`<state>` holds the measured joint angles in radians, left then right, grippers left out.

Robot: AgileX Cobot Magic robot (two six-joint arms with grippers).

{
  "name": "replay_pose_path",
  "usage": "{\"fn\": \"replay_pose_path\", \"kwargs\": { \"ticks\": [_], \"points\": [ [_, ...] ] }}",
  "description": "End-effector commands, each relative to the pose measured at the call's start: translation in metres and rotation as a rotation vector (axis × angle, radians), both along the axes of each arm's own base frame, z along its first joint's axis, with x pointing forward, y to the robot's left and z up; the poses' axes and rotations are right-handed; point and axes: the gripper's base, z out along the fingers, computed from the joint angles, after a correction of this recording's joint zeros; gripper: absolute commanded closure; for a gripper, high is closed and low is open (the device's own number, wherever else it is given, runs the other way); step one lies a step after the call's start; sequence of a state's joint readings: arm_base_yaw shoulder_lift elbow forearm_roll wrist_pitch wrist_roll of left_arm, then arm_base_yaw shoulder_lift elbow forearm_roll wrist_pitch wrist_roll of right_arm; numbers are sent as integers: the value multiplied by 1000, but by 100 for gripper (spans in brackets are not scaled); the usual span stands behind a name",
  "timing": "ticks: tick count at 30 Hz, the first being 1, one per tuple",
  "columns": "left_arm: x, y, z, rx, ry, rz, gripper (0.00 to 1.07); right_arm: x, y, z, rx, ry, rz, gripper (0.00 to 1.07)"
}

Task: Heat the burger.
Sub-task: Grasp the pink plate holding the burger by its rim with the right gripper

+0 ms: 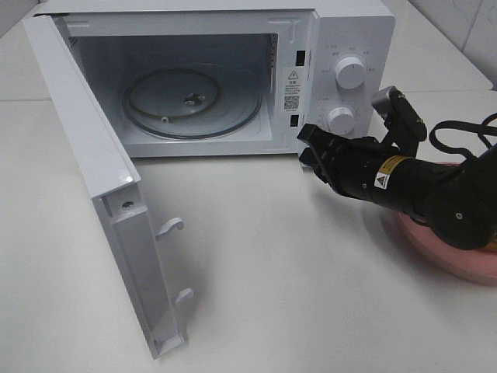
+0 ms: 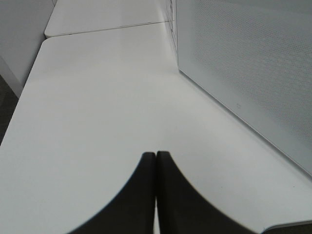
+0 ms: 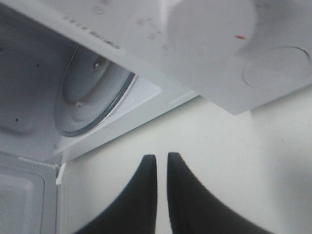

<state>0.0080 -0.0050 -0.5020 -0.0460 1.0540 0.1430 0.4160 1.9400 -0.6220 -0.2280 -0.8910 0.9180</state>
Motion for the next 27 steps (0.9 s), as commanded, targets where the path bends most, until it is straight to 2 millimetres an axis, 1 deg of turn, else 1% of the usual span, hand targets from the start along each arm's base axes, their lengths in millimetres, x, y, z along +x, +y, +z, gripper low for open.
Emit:
{"fn": "replay_pose_path", "kwargs": {
  "ticks": [1,3,4,5,6,7,9,10,12,15,16,21,23,26,27],
  "points": [
    [-2,0,0,-6,-30,6,106,-4,6,12,-194,-173,191,98],
    [-2,0,0,-6,-30,6,106,-5,6,14,-225,-196,219,98],
    [-2,0,0,-6,-30,6,106,-6,6,18,-294,-232,264,97],
    [-2,0,0,-6,-30,6,106,-6,6,18,-294,-232,264,97],
    [-2,0,0,-6,-30,6,106,-7,5,22,-368,-264,309,97],
    [-2,0,0,-6,-30,6,106,-7,5,22,-368,-264,309,97],
    [-2,0,0,-6,-30,6,106,-11,4,27,-478,-285,379,96],
    [-2,0,0,-6,-30,6,106,-11,4,27,-478,-285,379,96],
    [-2,0,0,-6,-30,6,106,-16,0,34,-579,-280,434,95],
    [-2,0,0,-6,-30,6,106,-18,-3,37,-622,-260,446,94],
    [-2,0,0,-6,-30,6,106,-20,-7,41,-661,-234,451,94],
    [-2,0,0,-6,-30,6,106,-21,-13,47,-737,-165,442,94],
    [-2,0,0,-6,-30,6,106,-16,-23,53,-857,-17,417,93],
    [-2,0,0,-6,-30,6,106,-15,-25,55,-882,17,409,93],
    [-2,0,0,-6,-30,6,106,-12,-29,60,-933,99,385,92]
  ]
}}
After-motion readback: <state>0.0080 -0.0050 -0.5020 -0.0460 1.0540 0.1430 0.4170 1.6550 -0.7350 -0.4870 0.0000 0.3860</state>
